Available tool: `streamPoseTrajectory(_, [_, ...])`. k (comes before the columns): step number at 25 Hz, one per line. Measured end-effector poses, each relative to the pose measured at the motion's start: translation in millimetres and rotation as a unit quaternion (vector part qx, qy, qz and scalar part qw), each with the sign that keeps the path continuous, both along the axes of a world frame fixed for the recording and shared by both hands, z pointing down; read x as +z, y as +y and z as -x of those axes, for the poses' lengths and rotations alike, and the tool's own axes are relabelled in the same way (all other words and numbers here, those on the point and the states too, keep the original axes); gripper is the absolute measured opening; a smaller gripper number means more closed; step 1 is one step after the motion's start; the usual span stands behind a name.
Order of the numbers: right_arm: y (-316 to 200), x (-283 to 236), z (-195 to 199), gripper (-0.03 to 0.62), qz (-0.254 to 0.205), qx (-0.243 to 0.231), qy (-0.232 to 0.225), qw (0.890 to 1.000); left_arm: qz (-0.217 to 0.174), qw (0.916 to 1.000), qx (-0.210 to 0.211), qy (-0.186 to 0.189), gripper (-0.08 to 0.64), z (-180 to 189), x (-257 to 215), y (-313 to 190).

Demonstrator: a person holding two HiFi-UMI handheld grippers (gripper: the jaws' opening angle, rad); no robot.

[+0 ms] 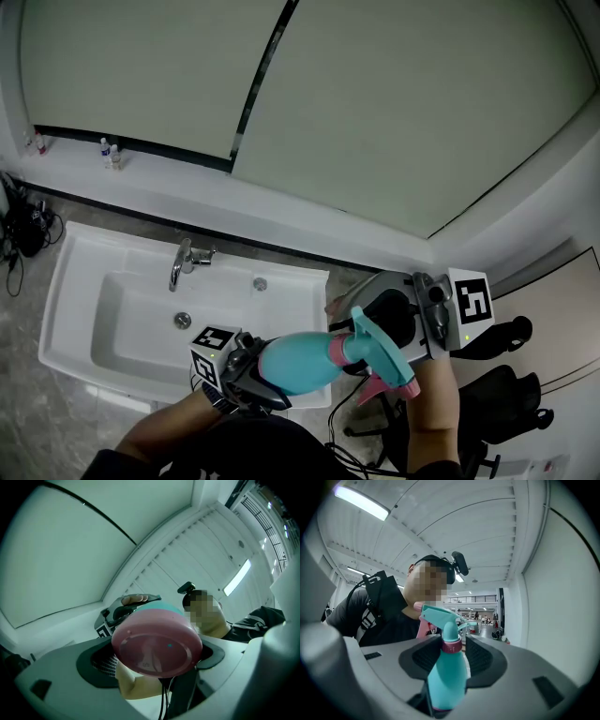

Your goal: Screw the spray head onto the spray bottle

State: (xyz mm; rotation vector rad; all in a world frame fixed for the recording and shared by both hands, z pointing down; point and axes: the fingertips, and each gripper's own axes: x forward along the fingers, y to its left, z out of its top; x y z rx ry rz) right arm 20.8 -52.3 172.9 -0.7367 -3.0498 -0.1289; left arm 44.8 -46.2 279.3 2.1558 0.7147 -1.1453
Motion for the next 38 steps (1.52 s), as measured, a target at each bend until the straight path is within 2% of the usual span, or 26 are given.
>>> streamPoseTrajectory(4, [-2,-4,6,0.138,0.017,0.016,-0.014,1.0,0.001,1.0,-0.005,-0.002,0.456,1,3,-2])
streamPoseTrajectory(6, [-9,-3,9,0.132,0.024,0.044,-0.013,0.999,-0.001,0.9994,-0.033,-0.014,0.456,3,5,-7])
streamPoseTrajectory(8, [-18,-1,11,0.131,0.029,0.085,-0.01,0.996,-0.006,0.996,-0.081,-0.036,0.456,6,7,-15])
streamPoseTrajectory(10, [-26,2,13,0.13,0.029,0.132,-0.008,0.991,-0.017,0.9871,-0.145,-0.067,0.456,9,10,-24])
streamPoseTrajectory(11, [-30,3,13,0.13,0.028,0.155,-0.007,0.987,-0.024,0.9798,-0.18,-0.083,0.456,11,11,-29])
streamPoseTrajectory(13, [-39,6,11,0.13,0.031,0.203,-0.002,0.979,-0.038,0.9592,-0.255,-0.116,0.456,14,13,-39])
streamPoseTrajectory(17, [-64,17,2,0.13,0.079,0.301,0.012,0.95,-0.049,0.9017,-0.391,-0.178,0.456,20,18,-60])
streamPoseTrajectory(19, [-74,22,1,0.13,0.103,0.339,0.013,0.935,-0.061,0.8654,-0.451,-0.209,0.456,22,24,-68])
streamPoseTrajectory(23, [-90,34,-2,0.13,0.143,0.4,0.025,0.905,-0.086,0.7757,-0.567,-0.263,0.456,26,31,-83])
streamPoseTrajectory(26, [-102,42,-10,0.13,0.186,0.442,0.027,0.877,-0.108,0.7035,-0.625,-0.32,0.456,28,41,-92])
streamPoseTrajectory(27, [-106,45,-12,0.13,0.201,0.455,0.025,0.867,-0.121,0.6829,-0.632,-0.346,0.456,27,49,-95])
streamPoseTrajectory(28, [-110,48,-14,0.13,0.215,0.468,0.025,0.857,-0.129,0.6722,-0.634,-0.359,0.456,26,54,-97])
streamPoseTrajectory(29, [-112,50,-16,0.13,0.224,0.48,0.025,0.848,-0.129,0.6742,-0.634,-0.357,0.456,26,54,-98])
streamPoseTrajectory(30, [-114,52,-16,0.131,0.23,0.492,0.027,0.84,-0.119,0.6871,-0.629,-0.343,0.456,27,51,-99])
streamPoseTrajectory(32, [-115,52,-16,0.131,0.231,0.511,0.032,0.827,-0.088,0.7243,-0.61,-0.309,0.454,27,45,-98])
streamPoseTrajectory(33, [-115,51,-16,0.132,0.229,0.518,0.035,0.823,-0.08,0.7396,-0.597,-0.299,0.454,26,42,-97])
streamPoseTrajectory(38, [-113,47,-19,0.132,0.203,0.544,0.045,0.813,-0.054,0.8022,-0.527,-0.276,0.454,18,42,-92])
